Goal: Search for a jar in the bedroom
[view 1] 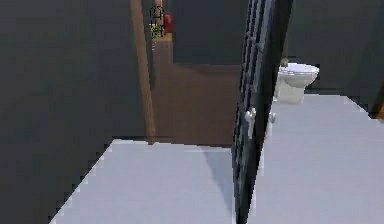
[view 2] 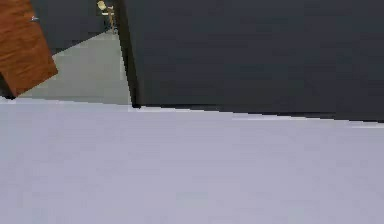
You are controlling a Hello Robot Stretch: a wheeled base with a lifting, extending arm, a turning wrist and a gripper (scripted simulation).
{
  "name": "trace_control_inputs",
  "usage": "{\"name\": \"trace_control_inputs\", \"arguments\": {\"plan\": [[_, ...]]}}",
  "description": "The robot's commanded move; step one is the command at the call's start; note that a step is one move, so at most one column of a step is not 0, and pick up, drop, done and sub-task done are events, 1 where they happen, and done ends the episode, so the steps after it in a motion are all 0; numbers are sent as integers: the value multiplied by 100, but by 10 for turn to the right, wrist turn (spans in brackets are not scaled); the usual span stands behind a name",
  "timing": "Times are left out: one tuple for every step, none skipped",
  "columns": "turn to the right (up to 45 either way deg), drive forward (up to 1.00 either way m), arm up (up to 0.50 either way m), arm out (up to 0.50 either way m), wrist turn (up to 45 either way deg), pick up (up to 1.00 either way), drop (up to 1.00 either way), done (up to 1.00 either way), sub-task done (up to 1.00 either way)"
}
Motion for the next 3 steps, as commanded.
{"name": "trace_control_inputs", "arguments": {"plan": [[30,0,0,0,0,0,0,0,0],[0,100,0,0,0,0,0,0,0],[0,30,0,0,0,0,0,0,0]]}}
